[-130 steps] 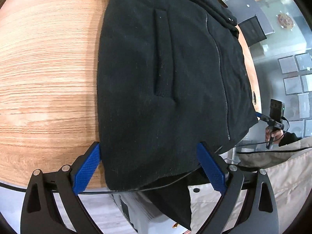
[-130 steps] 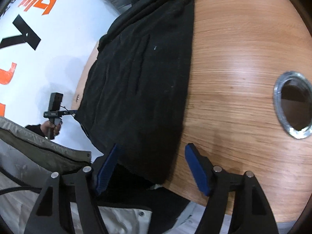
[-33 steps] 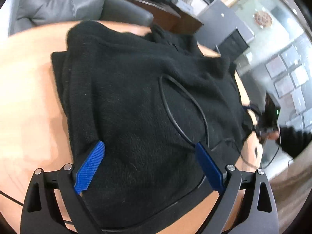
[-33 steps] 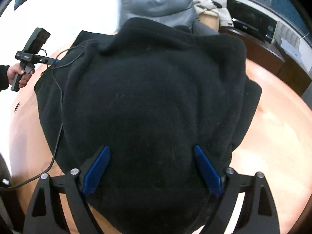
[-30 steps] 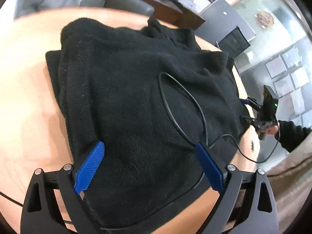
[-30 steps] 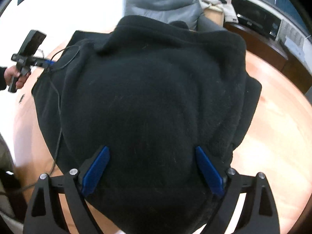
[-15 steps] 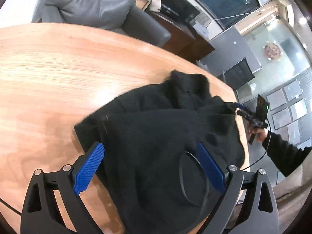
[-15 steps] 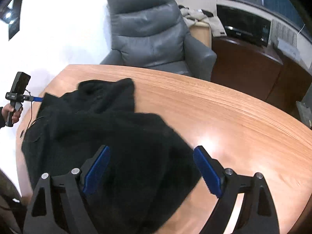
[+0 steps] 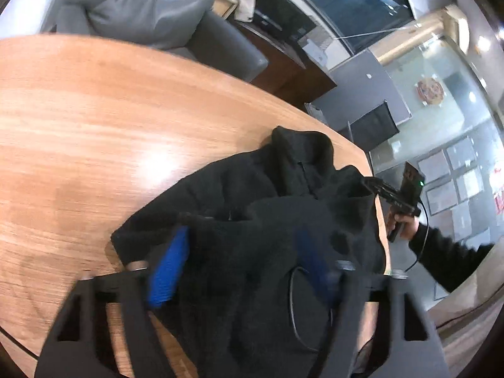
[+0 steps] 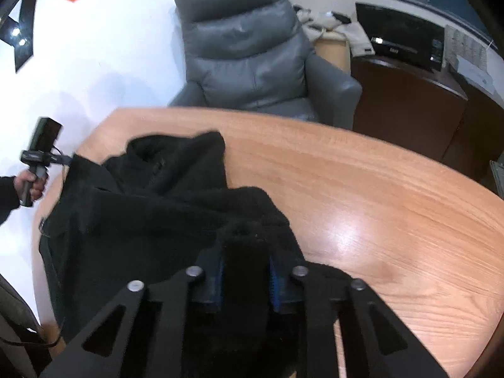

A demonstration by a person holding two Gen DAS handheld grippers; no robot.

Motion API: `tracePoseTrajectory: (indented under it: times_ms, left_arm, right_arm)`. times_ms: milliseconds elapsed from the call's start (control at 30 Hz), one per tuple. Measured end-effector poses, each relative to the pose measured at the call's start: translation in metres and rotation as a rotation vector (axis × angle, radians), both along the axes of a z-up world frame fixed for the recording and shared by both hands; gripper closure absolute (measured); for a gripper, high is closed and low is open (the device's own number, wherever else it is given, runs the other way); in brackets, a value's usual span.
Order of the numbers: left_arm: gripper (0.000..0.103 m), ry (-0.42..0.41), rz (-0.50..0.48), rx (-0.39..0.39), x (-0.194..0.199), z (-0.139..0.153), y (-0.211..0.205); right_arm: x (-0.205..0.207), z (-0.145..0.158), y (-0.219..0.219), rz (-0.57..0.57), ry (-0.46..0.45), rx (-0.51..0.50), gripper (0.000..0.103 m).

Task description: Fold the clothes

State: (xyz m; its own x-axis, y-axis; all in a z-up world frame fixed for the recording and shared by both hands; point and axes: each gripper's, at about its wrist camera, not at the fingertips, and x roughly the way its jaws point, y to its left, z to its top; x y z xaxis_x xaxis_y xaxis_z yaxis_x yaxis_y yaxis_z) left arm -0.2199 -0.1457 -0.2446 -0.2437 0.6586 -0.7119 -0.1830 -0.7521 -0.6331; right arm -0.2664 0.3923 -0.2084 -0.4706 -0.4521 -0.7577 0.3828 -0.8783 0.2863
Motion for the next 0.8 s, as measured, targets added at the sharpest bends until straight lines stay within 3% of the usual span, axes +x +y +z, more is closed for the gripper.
tracePoseTrajectory:
  times_ms: [33, 167, 267, 433, 633, 700, 800]
  left_arm:
    - [0.079, -0.020, -0.004, 0.001, -0.003, -0.004, 0.000]
    - [0.090, -0.034, -0.006, 0.011, -0.007, -0.005, 0.000]
    - [0.091, -0.020, -0.003, 0.020, -0.008, 0.004, 0.000]
    - [0.091, 0.058, -0.019, 0.044, 0.001, 0.046, 0.005]
    - [0.091, 0.172, -0.047, 0.073, -0.008, 0.092, 0.010]
    - [0.091, 0.210, -0.043, 0.083, -0.021, 0.095, 0.008]
    - [0.091, 0.202, -0.017, 0.063, -0.048, 0.074, 0.003]
  right_arm:
    - [0.001, 0.001, 0.001, -0.006, -0.003, -0.008, 0.087]
    - [0.004, 0.009, 0.003, -0.022, -0.006, -0.050, 0.089]
    - [0.011, 0.024, 0.003, -0.022, 0.024, -0.065, 0.090]
    - [0.026, 0.052, 0.000, -0.004, 0.072, -0.047, 0.091]
    - [0.030, 0.100, 0.003, -0.008, 0.204, -0.118, 0.092]
    - [0.021, 0.100, 0.014, -0.037, 0.215, -0.115, 0.092]
    - [-0.003, 0.062, 0.031, -0.098, 0.143, -0.049, 0.092]
